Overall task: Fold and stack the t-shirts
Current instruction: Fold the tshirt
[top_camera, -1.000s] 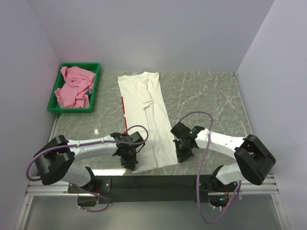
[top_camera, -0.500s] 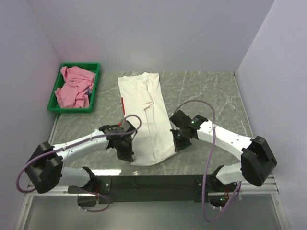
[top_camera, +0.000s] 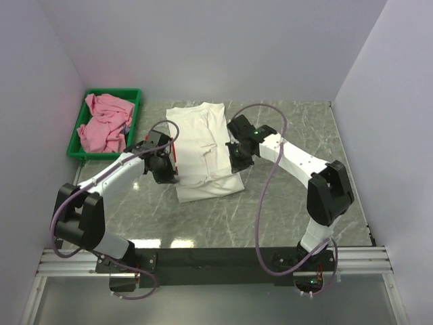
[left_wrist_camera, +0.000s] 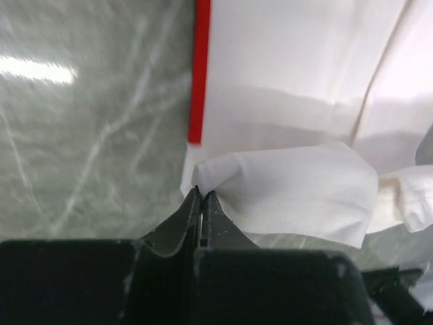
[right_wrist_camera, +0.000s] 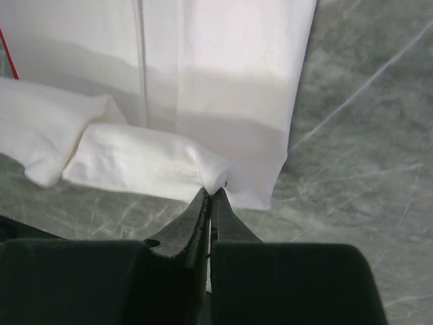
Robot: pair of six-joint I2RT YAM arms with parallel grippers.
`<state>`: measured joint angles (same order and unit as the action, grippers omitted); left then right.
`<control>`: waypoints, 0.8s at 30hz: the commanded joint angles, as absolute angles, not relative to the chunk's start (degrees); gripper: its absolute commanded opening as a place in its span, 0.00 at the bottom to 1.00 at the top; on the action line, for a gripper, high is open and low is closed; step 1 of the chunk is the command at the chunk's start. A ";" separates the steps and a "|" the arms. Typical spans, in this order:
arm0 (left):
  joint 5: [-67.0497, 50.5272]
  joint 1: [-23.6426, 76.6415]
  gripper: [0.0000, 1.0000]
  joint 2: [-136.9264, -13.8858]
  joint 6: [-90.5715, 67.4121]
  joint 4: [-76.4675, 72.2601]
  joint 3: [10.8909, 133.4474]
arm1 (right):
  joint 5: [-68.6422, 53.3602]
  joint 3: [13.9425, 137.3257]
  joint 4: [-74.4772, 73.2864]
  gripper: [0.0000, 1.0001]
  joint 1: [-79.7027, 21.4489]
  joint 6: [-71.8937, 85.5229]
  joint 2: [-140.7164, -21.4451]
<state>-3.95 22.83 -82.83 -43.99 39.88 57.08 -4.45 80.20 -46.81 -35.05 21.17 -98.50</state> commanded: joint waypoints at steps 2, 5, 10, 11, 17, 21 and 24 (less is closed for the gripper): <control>-0.18 19.87 0.01 -86.13 -40.52 34.99 62.30 | -2.55 86.83 -45.62 0.00 -33.66 18.20 -102.65; 1.76 18.99 0.01 -88.85 -39.73 32.52 64.68 | -1.93 89.12 -44.04 0.00 -32.61 17.84 -105.29; 2.64 18.37 0.01 -92.72 -38.41 29.80 67.76 | -2.29 91.58 -41.75 0.00 -30.85 17.93 -108.72; 2.38 18.20 0.01 -93.16 -38.23 29.10 68.02 | -1.85 91.84 -41.57 0.00 -30.68 17.84 -109.16; 3.69 17.84 0.01 -95.71 -37.26 28.39 69.87 | -1.49 92.55 -39.12 0.00 -29.36 18.02 -110.56; 4.04 17.67 0.01 -96.85 -37.88 27.78 69.61 | -2.11 94.21 -38.67 0.00 -29.18 17.93 -112.67; 4.39 17.67 0.01 -97.82 -38.58 27.69 69.17 | -2.20 94.66 -37.71 0.00 -29.09 18.02 -113.64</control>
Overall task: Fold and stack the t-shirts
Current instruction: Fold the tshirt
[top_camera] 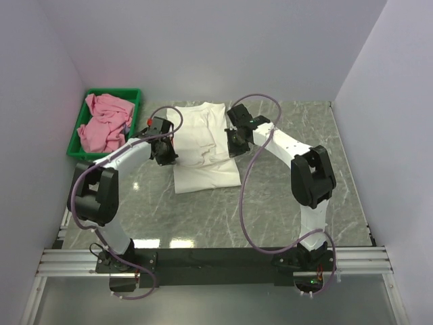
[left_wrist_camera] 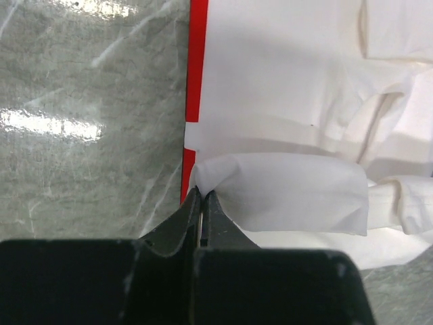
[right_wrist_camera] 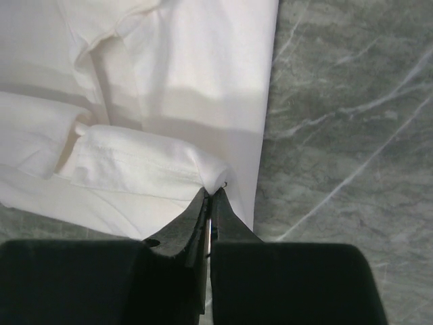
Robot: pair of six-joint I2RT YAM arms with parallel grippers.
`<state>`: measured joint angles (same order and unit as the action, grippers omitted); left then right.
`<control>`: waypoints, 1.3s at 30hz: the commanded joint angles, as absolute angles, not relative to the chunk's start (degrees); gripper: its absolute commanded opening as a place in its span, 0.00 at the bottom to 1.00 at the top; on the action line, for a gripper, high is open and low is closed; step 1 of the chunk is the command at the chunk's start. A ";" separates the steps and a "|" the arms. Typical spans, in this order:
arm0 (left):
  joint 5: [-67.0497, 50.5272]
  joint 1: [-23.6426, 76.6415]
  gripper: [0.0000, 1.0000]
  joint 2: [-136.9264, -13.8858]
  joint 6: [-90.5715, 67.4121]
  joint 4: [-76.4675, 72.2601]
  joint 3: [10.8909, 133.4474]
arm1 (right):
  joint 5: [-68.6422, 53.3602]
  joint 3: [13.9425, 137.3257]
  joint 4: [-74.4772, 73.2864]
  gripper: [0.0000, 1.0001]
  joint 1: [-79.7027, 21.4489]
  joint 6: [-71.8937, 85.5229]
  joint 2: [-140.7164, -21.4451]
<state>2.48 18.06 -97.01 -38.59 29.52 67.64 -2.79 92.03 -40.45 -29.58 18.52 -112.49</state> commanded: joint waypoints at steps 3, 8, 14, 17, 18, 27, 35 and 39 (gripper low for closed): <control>5.18 17.67 0.01 -98.09 -39.72 26.81 67.94 | -2.46 95.18 -37.00 0.00 -29.00 18.11 -114.69; 5.36 17.67 0.01 -98.53 -40.78 25.23 66.62 | -2.37 95.19 -35.60 0.00 -28.83 18.37 -115.93; 6.94 17.67 0.01 -98.09 -41.84 23.91 65.04 | -2.11 94.48 -33.49 0.00 -28.65 18.46 -116.45; 6.94 17.58 0.01 -98.79 -42.45 22.85 64.78 | -1.85 94.04 -32.17 0.00 -28.56 18.81 -116.63; 7.12 17.58 0.01 -99.05 -42.63 22.50 64.78 | -1.76 93.78 -31.56 0.00 -28.39 18.81 -116.72; 7.64 17.67 0.34 -99.58 -43.42 21.71 65.21 | -2.37 94.30 -30.23 0.13 -28.39 18.98 -117.77; 6.77 18.19 0.78 -93.00 -43.51 21.71 62.94 | -2.55 88.51 -25.58 0.38 -28.48 20.21 -109.44; 8.61 20.39 0.79 -86.95 -44.21 23.37 60.56 | -6.66 82.64 -21.72 0.38 -29.09 21.44 -106.26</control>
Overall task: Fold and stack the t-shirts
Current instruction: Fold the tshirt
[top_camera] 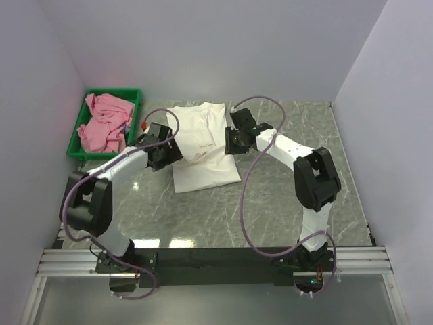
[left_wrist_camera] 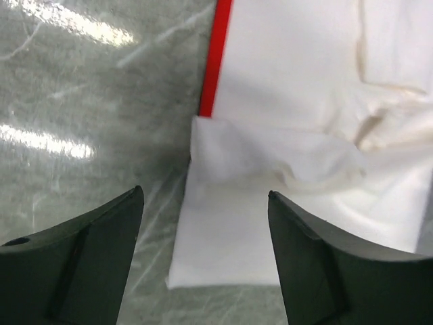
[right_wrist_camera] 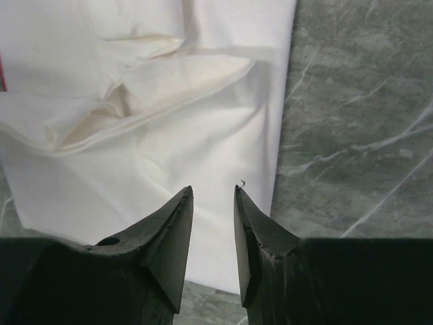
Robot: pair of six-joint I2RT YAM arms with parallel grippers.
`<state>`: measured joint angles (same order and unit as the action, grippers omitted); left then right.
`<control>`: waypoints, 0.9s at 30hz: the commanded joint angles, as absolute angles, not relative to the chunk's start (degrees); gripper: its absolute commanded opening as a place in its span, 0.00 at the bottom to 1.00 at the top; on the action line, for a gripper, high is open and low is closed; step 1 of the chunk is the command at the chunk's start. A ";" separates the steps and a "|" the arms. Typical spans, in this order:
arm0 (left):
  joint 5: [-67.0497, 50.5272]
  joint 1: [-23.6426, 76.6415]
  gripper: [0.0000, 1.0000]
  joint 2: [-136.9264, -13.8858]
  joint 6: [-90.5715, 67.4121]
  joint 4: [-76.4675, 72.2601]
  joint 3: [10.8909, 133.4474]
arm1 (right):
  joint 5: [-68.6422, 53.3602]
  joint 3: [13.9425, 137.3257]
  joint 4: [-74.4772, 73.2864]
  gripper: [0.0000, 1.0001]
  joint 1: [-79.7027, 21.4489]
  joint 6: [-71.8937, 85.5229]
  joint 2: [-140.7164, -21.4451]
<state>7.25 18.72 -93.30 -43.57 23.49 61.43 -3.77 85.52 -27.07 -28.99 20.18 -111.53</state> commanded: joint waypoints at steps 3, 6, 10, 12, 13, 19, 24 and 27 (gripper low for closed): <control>9.40 23.02 0.71 -83.51 -45.00 22.68 57.32 | -9.40 80.07 -19.43 0.38 -29.97 21.97 -105.99; 8.53 24.96 0.61 -83.40 -45.35 21.45 55.82 | -12.21 80.24 -18.28 0.36 -30.41 22.41 -107.92; 6.77 25.75 0.52 -86.04 -45.00 19.96 55.37 | -16.42 82.52 -17.05 0.32 -30.41 22.68 -111.70; 6.16 26.01 0.46 -87.79 -44.39 19.43 55.98 | -16.79 85.68 -18.01 0.31 -30.41 22.41 -114.69; 5.98 26.10 0.44 -88.50 -44.12 19.16 56.33 | -16.70 86.65 -18.28 0.31 -30.32 22.33 -116.52; 5.54 26.72 0.41 -92.63 -43.94 19.07 57.66 | -18.63 93.69 -18.29 0.30 -26.03 23.90 -122.25; 7.29 26.72 0.41 -96.05 -43.51 19.60 60.63 | -21.17 93.87 -13.45 0.34 -21.72 28.65 -123.22; 8.43 26.63 0.38 -99.04 -42.80 20.56 64.58 | -22.41 92.99 -12.57 0.38 -20.65 29.44 -122.61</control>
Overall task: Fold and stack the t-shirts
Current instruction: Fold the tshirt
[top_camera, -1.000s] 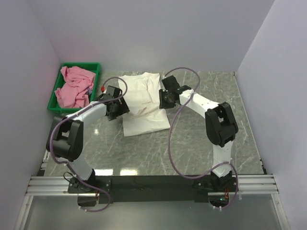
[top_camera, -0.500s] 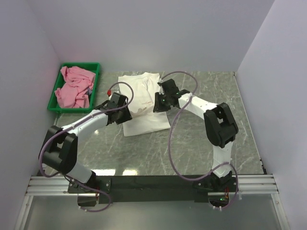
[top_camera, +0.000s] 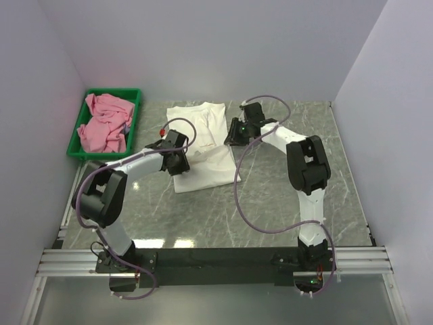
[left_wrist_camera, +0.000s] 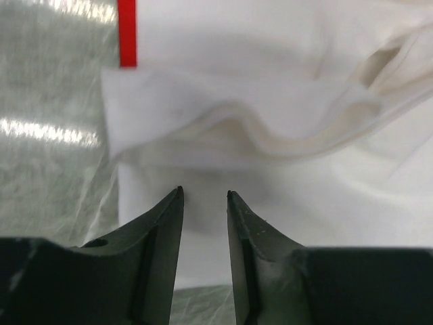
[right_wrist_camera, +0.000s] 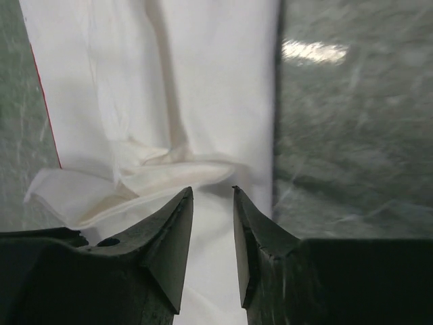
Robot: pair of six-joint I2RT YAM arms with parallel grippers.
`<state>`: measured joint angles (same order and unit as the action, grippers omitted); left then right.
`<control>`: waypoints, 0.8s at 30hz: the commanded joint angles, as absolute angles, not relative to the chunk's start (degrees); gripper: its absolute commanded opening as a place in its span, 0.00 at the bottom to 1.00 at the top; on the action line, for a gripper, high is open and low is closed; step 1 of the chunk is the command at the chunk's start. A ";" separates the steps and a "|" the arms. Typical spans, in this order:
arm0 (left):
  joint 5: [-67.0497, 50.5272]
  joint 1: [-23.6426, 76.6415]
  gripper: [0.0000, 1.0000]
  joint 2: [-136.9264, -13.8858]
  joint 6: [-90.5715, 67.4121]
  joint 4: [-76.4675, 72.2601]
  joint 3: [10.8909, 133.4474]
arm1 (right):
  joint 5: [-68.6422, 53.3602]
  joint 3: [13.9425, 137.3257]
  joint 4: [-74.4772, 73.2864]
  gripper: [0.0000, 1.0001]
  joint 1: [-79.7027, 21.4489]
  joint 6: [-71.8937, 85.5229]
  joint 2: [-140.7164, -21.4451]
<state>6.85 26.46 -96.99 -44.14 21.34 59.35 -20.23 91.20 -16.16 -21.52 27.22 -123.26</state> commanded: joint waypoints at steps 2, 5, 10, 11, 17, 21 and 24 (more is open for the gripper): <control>9.49 26.46 0.35 -100.80 -42.19 21.18 66.78 | -22.15 90.55 -11.52 0.40 -20.39 28.83 -120.51; 10.10 25.58 0.33 -104.67 -41.05 22.32 71.62 | -22.32 86.33 -10.55 0.40 -20.30 28.48 -117.08; 9.49 22.59 0.35 -112.05 -38.94 24.17 82.34 | -24.08 77.80 -7.21 0.44 -20.39 29.18 -109.45; 9.23 22.33 0.39 -113.02 -38.24 25.13 84.09 | -24.60 75.00 -6.42 0.46 -20.39 29.35 -108.29; 7.83 22.06 0.67 -109.79 -38.49 26.46 88.08 | -24.00 63.66 -5.71 0.56 -19.78 28.57 -99.15; 6.51 22.24 0.87 -96.55 -42.00 24.61 74.93 | -26.88 58.55 -5.71 0.58 -18.81 28.65 -95.54; 5.37 22.59 0.98 -87.38 -44.73 24.09 64.10 | -27.51 54.50 -4.31 0.58 -18.63 29.44 -93.35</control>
<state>6.94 22.11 -96.33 -41.69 23.97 70.98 -25.69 57.47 -6.76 -19.20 29.04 -95.96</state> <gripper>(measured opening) 0.964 0.580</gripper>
